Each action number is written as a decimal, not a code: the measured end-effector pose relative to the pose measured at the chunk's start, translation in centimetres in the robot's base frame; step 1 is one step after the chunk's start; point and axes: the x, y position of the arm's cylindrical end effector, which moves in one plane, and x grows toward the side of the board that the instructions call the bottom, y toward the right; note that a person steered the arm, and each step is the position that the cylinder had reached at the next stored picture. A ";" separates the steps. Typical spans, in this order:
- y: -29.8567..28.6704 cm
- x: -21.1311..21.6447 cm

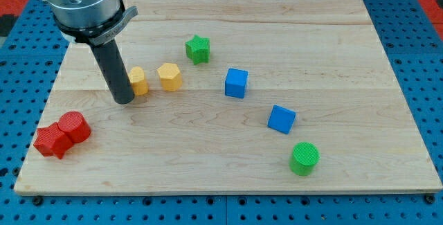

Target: Move the yellow heart to the bottom left of the green star

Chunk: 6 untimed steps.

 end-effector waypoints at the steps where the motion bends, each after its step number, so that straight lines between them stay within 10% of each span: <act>1: 0.0 0.0; 6: -1.7 -1.3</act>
